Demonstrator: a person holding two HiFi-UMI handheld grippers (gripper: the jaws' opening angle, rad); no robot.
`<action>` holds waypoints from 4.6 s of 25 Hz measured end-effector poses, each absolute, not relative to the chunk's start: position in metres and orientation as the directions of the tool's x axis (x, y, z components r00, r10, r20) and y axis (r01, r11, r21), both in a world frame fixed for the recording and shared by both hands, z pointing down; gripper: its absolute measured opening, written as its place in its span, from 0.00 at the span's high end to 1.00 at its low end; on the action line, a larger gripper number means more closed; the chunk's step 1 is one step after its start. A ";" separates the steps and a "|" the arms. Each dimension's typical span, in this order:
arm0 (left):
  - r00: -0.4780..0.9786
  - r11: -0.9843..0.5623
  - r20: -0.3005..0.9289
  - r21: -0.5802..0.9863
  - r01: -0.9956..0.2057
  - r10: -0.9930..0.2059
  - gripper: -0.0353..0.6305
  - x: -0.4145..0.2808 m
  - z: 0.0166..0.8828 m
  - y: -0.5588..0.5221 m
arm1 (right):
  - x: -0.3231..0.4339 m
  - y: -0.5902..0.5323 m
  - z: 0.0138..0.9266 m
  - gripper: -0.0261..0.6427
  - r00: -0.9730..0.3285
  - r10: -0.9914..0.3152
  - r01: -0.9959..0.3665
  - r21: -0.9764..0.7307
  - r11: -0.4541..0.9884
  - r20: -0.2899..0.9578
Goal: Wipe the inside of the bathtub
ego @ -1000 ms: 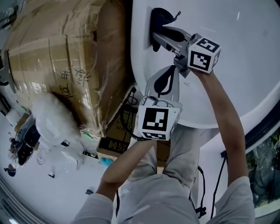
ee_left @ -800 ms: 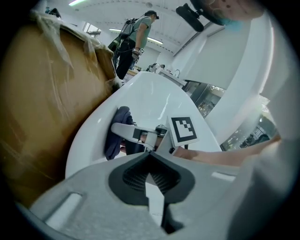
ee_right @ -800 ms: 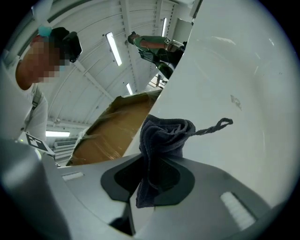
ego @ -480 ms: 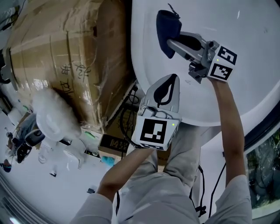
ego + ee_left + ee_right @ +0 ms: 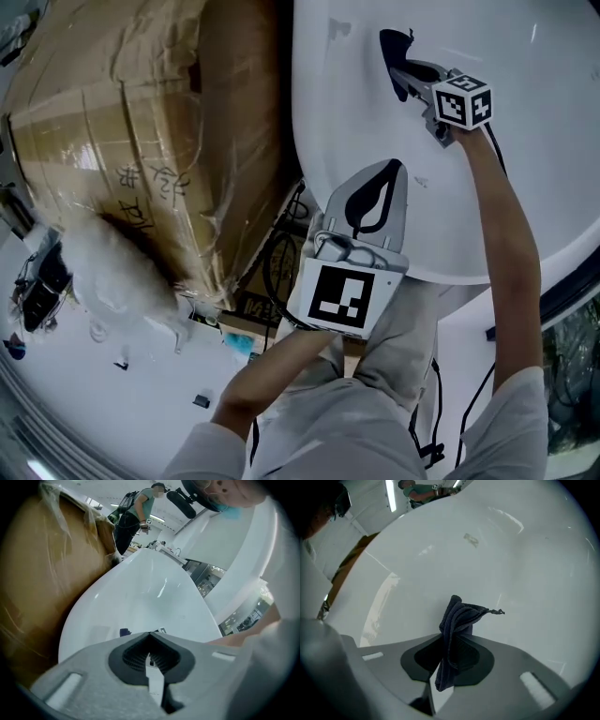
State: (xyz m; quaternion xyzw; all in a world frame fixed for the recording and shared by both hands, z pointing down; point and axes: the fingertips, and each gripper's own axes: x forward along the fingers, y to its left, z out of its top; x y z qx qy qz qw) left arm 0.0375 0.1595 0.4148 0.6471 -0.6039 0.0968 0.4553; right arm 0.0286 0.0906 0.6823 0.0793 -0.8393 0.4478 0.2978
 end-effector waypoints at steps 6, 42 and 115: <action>0.264 0.146 0.691 0.475 -0.868 -0.673 0.95 0.036 0.420 0.157 | 0.030 0.121 0.742 0.89 -0.682 0.190 -0.491 -0.635 0.597 0.706; 0.288 0.111 0.695 0.468 -0.877 -0.659 0.95 0.037 0.393 0.152 | 0.003 0.167 0.669 0.88 -0.714 0.377 -0.337 -0.762 0.552 0.589; 0.263 0.027 0.680 0.383 -0.923 -0.684 0.95 0.012 0.235 0.161 | 0.076 0.184 0.424 0.88 -0.679 0.414 -0.230 -0.712 0.664 0.606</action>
